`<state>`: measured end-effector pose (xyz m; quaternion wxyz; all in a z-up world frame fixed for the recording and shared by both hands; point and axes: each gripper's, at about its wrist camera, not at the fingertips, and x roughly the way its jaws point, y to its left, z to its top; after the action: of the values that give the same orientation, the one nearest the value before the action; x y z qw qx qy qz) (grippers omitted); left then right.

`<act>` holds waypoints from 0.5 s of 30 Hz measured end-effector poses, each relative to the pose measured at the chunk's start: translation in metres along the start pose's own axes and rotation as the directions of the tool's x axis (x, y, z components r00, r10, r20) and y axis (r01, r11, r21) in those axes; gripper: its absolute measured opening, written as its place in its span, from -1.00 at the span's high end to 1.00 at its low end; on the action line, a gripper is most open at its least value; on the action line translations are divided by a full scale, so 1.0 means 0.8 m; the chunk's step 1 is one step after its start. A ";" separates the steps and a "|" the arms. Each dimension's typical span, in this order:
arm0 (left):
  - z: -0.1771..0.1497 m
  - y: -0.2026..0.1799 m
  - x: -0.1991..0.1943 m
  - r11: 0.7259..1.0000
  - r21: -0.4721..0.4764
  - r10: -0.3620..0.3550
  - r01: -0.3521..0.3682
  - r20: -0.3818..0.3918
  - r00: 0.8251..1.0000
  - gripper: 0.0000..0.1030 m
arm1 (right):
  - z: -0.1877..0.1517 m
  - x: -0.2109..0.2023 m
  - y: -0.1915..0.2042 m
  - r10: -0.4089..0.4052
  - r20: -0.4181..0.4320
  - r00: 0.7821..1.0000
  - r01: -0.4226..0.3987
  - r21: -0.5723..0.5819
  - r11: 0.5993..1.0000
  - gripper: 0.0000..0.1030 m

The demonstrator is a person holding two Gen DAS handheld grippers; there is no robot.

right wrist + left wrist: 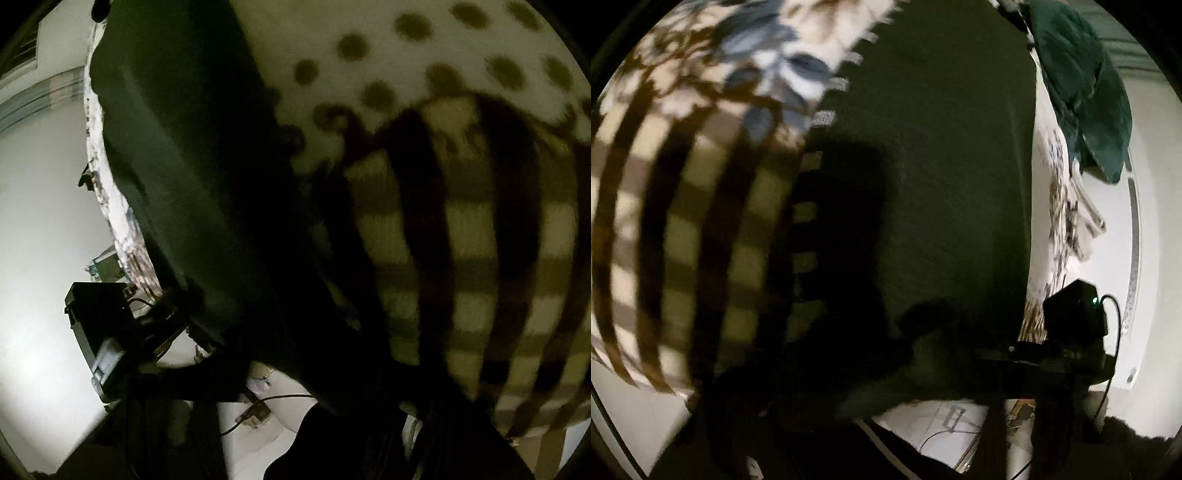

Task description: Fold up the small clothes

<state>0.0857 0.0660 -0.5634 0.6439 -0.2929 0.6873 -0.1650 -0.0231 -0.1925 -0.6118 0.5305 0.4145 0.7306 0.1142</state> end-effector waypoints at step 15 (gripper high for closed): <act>0.049 -0.054 -0.109 0.948 -0.096 -0.287 0.303 0.147 0.947 0.80 | -0.007 -0.097 0.087 0.191 0.096 0.977 -0.183 -0.084 0.979 0.77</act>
<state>0.1322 0.0918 -0.4730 0.6373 -0.4401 0.6004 -0.1992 0.0131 -0.2035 -0.5145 0.5697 0.4669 0.6549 0.1691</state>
